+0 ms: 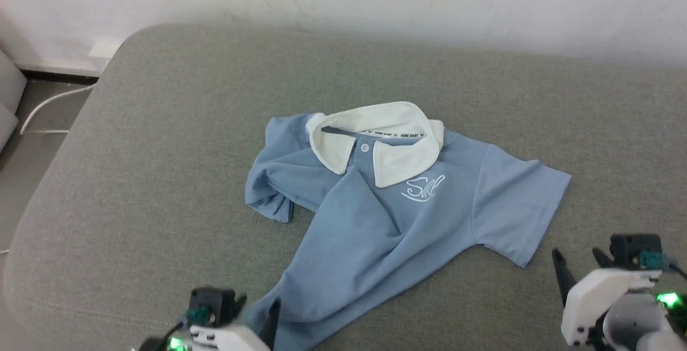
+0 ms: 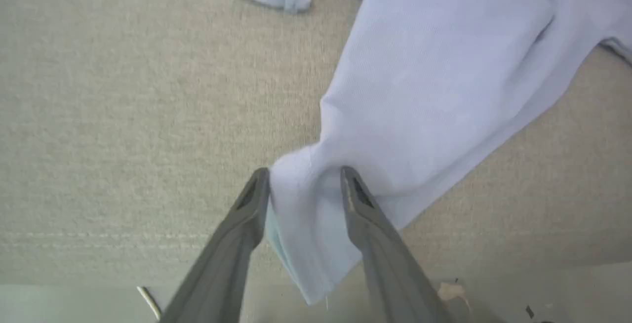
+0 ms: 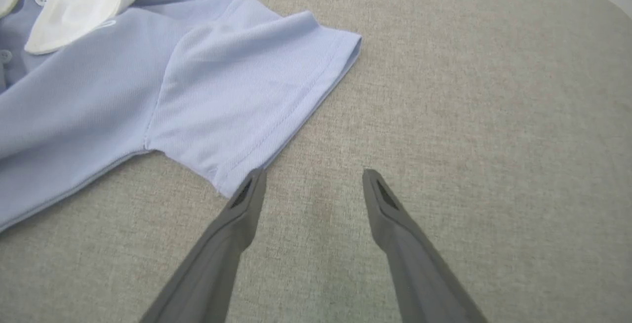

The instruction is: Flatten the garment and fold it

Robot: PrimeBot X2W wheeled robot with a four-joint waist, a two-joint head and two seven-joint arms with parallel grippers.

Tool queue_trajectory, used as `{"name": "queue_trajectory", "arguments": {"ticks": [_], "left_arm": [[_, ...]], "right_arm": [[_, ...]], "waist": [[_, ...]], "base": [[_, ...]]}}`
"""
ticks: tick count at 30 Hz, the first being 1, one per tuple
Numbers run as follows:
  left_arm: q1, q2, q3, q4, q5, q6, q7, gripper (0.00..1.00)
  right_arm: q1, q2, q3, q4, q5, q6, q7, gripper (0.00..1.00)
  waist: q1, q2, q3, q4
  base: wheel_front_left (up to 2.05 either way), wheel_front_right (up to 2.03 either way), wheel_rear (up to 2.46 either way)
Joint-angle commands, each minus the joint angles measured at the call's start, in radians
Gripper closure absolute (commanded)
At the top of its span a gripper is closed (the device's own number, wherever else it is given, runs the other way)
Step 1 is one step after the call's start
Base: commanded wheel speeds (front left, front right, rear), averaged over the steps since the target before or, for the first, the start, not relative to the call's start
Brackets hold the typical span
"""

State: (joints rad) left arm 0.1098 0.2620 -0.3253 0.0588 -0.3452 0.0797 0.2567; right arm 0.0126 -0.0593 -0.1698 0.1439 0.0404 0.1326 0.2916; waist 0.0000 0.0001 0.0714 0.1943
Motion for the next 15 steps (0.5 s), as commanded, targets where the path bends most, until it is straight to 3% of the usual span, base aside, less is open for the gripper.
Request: {"name": "queue_trajectory", "arguments": {"ticks": [1, 6, 11, 15], "left_arm": [[-0.045, -0.009, 0.008, -0.009, 0.014, -0.007, -0.052, 0.00], [-0.125, -0.027, 0.047, -0.037, 0.032, -0.003, -0.239, 0.00], [-0.184, -0.023, 0.075, -0.019, 0.087, 0.017, -0.433, 0.00], [-0.214, -0.031, 0.085, 0.011, 0.125, 0.035, -0.504, 0.00]], "right_arm": [[-0.044, -0.014, 0.005, 0.001, 0.000, -0.002, 0.018, 0.00], [-0.158, -0.070, 0.042, 0.037, 0.021, -0.002, 0.143, 0.00], [-0.276, -0.090, 0.037, 0.150, 0.025, -0.002, 0.271, 0.00], [-0.339, -0.102, 0.013, 0.268, -0.019, -0.002, 0.339, 0.00]], "waist": [[0.0000, -0.0001, 0.016, 0.014], [0.0000, -0.0001, 0.042, 0.042], [0.0000, -0.0001, 0.062, 0.077], [0.0000, -0.0001, 0.078, 0.107]], "base": [[0.00, 0.00, 0.00], [0.00, 0.00, 0.00], [0.00, 0.00, 0.00], [0.00, 0.00, 0.00]]}}
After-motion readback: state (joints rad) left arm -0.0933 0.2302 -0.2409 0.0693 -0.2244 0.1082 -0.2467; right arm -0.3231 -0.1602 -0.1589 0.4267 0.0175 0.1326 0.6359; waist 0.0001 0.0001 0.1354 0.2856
